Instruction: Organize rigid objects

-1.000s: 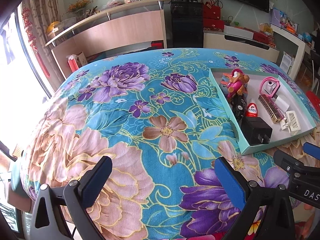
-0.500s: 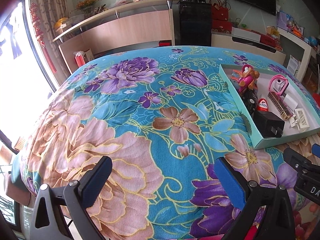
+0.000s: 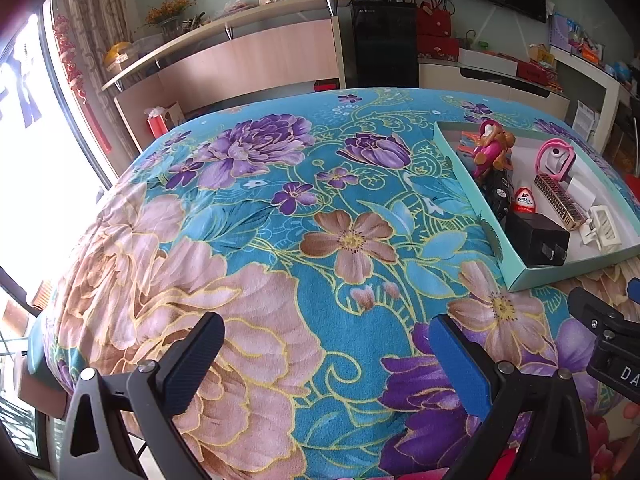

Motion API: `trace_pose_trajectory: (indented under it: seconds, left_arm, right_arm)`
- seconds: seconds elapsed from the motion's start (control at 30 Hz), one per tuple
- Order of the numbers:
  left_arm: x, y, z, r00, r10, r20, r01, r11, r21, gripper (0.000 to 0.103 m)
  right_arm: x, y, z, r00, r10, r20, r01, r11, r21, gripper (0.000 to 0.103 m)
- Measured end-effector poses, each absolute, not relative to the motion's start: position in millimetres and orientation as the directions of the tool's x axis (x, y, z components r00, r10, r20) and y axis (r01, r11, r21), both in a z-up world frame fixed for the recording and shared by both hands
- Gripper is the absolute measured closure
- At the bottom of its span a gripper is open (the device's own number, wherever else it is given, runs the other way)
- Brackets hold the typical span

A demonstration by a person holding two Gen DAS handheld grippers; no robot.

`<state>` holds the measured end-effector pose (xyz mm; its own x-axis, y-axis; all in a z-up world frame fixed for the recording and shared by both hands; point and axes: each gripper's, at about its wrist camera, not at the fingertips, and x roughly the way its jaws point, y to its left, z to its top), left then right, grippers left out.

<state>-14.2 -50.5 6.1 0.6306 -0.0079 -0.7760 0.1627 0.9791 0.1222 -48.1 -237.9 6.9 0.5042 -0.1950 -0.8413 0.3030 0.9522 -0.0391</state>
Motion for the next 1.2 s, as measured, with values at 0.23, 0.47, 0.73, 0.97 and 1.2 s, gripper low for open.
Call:
trace_pose_trajectory:
  seconds: [0.23, 0.47, 0.73, 0.97, 1.2]
  left_arm:
    - [-14.4, -50.8, 6.0, 0.63, -0.011, -0.777, 0.165, 0.979, 0.119, 0.0]
    - [-14.0, -50.0, 4.4, 0.624, -0.014, -0.781, 0.163, 0.98, 0.113, 0.0]
    - [-11.7, -49.0, 2.6, 0.613, -0.017, -0.79, 0.162, 0.981, 0.105, 0.0]
    - [-10.8, -48.7, 1.8, 0.606, -0.023, -0.795, 0.166, 0.981, 0.098, 0.0]
    - [-11.2, -49.1, 2.0, 0.607, -0.029, -0.794, 0.173, 0.98, 0.097, 0.0]
  right_arm:
    - [-47.4, -236.5, 7.4, 0.506, -0.206, -0.837, 0.299, 0.953, -0.054, 0.006]
    - [-45.5, -233.0, 6.7, 0.506, -0.217, -0.834, 0.289, 0.954, -0.073, 0.006]
    - [-43.8, -234.2, 5.0, 0.499, -0.213, -0.84, 0.289, 0.955, -0.07, 0.006]
    - [-43.2, -234.7, 3.7, 0.493, -0.21, -0.844, 0.29, 0.955, -0.069, 0.006]
    - [-43.2, -234.7, 3.7, 0.494, -0.214, -0.843, 0.29, 0.954, -0.072, 0.006]
